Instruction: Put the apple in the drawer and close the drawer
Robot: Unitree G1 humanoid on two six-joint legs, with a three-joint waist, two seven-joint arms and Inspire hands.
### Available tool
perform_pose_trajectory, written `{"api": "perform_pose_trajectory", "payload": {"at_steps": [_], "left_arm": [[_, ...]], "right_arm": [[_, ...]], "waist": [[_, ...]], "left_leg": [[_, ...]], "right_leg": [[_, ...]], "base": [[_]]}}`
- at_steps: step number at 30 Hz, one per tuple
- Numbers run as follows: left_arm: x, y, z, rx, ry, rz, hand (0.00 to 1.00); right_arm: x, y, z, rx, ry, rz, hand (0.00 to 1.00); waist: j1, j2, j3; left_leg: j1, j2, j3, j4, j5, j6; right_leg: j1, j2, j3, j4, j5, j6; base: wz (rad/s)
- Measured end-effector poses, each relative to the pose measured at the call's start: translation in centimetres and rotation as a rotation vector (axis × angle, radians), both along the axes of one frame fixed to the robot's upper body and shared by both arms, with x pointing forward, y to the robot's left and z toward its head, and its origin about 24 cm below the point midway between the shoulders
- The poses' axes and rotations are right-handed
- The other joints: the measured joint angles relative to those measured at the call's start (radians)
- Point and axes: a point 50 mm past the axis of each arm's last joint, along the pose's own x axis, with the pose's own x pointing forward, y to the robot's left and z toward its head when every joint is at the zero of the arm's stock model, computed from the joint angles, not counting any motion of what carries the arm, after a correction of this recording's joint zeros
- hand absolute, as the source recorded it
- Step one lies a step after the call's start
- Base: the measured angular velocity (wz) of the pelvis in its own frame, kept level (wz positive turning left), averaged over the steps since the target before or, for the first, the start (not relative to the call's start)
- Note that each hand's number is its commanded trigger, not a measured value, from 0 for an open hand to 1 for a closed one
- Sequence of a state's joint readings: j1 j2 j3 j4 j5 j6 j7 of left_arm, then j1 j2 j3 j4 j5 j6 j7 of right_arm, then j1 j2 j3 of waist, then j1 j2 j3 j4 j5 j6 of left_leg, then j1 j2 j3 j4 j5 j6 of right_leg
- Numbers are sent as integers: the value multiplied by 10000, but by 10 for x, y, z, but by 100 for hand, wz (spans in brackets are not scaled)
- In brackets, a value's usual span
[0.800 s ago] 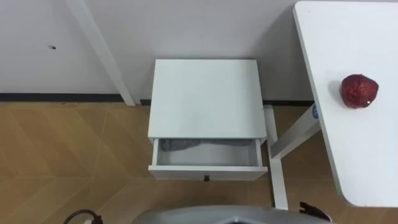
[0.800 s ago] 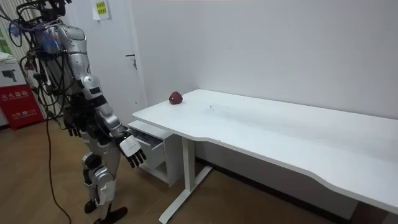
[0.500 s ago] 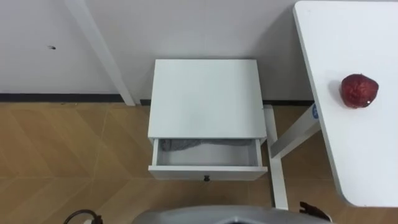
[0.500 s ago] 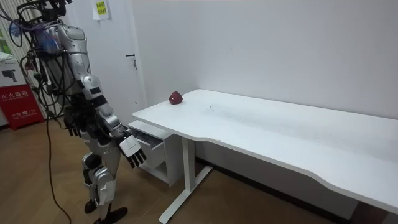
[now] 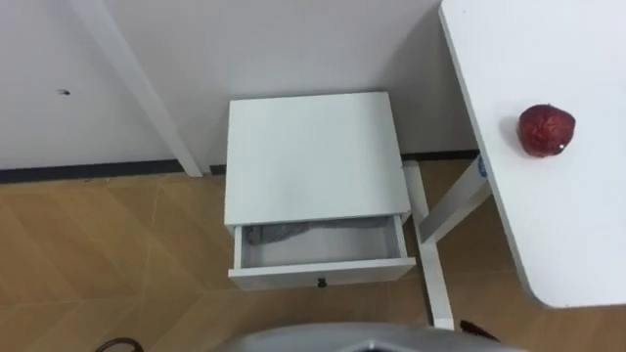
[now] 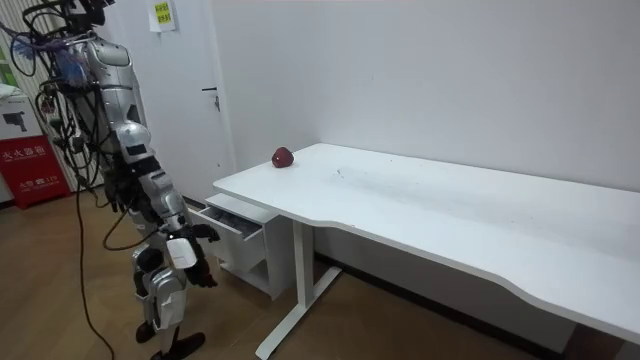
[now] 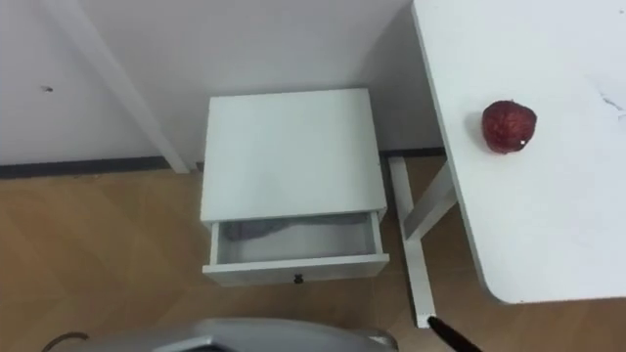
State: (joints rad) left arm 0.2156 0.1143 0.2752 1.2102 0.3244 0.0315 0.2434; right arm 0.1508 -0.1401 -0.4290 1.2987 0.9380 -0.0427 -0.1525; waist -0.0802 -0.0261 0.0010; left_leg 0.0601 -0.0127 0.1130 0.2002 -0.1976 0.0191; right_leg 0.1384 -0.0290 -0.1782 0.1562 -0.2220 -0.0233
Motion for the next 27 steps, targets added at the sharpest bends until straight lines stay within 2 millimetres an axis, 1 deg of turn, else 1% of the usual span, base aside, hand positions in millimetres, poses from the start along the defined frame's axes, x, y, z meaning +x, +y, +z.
{"api": "perform_pose_trajectory", "payload": {"at_steps": [2, 4, 7, 8, 9, 10, 14, 15, 17, 18, 20, 21, 22, 23, 24, 26, 27], "left_arm": [[-2, 5, 2, 224, -261, 394, 0], [-3, 9, 4, 421, -435, 576, 0], [0, 15, 6, 642, -688, 633, 0], [0, 16, 7, 666, -745, 709, 0], [-1, 17, 7, 701, -790, 838, 0], [-2, 18, 8, 750, -808, 844, 0], [-4, 20, 9, 827, -760, 810, 0], [-4, 20, 9, 826, -749, 848, 0], [-5, 21, 9, 828, -751, 890, 0], [-4, 21, 10, 813, -775, 914, 0], [1, 23, 11, 755, -1001, 830, 0], [2, 23, 11, 757, -1054, 804, 0], [4, 23, 11, 747, -1159, 772, 0], [5, 23, 11, 736, -1185, 768, 0], [5, 23, 11, 725, -1215, 762, 0], [6, 23, 12, 654, -1296, 797, 0], [8, 23, 12, 647, -1345, 765, 0]], "right_arm": [[0, -10, 4, -283, -758, -2422, 0], [4, -20, 9, -637, -1288, -3644, 0], [6, -32, 14, -992, -1888, -5238, 0], [7, -33, 15, -1034, -1937, -5477, 0], [9, -37, 18, -1116, -2018, -5942, 0], [12, -42, 21, -1171, -2176, -6399, 0], [20, -54, 28, -1337, -2503, -7187, 0], [23, -59, 31, -1357, -2643, -7680, 0], [30, -65, 37, -1452, -2770, -8098, 0], [36, -71, 42, -1586, -2857, -8248, 0], [51, -87, 58, -2123, -3353, -8223, 0], [55, -90, 63, -2280, -3546, -8200, 0], [64, -98, 76, -2656, -3929, -8097, 0], [69, -102, 83, -2908, -4088, -7951, 0], [76, -109, 97, -3494, -4342, -7744, 0], [88, -123, 128, -4932, -4677, -7196, 0], [90, -125, 135, -5386, -4670, -6937, 0]], "waist": [[-86, -13, -11], [-279, -33, -13], [-345, -44, -14], [-371, -67, -22], [-481, -102, -55], [-523, -131, -67], [-556, -195, -68], [-570, -231, -68], [-557, -286, -58], [-585, -322, -57], [-610, -359, -46], [-630, -360, -45], [-624, -366, -44], [-625, -360, -39], [-637, -361, -40], [-575, -354, -38], [-566, -353, -36]], "left_leg": [[117, 7, 191, -37, -2, -2], [146, -1, 199, -46, -2, -2], [134, 4, 229, -43, -6, 1], [118, 5, 232, -43, -6, 1], [51, -1, 230, -46, -7, 3], [33, -4, 234, -58, -7, 5], [34, -3, 278, -108, -5, 8], [37, -4, 290, -105, -5, 9], [50, -4, 296, -95, -4, 9], [48, -6, 298, -87, -4, 9], [-51, -9, 293, -82, -5, 9], [-112, -9, 286, -63, -5, 9], [-224, -11, 284, -34, -4, 10], [-250, -11, 283, -37, -3, 11], [-306, -11, 274, -31, -2, 12], [-341, -15, 272, -19, -2, 12], [-362, -15, 272, -20, -2, 12]], "right_leg": [[11, 7, 183, 91, -26, 6], [-7, 4, 242, 150, -64, 19], [-103, 26, 394, 140, -64, 18], [-126, 25, 396, 150, -63, 18], [-164, 21, 385, 166, -63, 20], [-199, 18, 389, 190, -63, 21], [-275, 16, 418, 326, -63, 22], [-272, 15, 420, 329, -63, 23], [-262, 19, 435, 315, -63, 22], [-261, 14, 435, 303, -63, 23], [-349, 1, 410, 294, -66, 28], [-387, 2, 398, 292, -67, 30], [-495, 4, 394, 301, -68, 32], [-541, 18, 393, 305, -67, 31], [-575, 70, 405, 302, -60, 34], [-646, 68, 406, 323, -54, 32], [-668, 70, 406, 329, -54, 30]], "base": [[-21], [-8], [-7], [0], [3], [0], [-3], [0], [0], [0], [2], [3], [0], [0], [0], [0], [0]]}}
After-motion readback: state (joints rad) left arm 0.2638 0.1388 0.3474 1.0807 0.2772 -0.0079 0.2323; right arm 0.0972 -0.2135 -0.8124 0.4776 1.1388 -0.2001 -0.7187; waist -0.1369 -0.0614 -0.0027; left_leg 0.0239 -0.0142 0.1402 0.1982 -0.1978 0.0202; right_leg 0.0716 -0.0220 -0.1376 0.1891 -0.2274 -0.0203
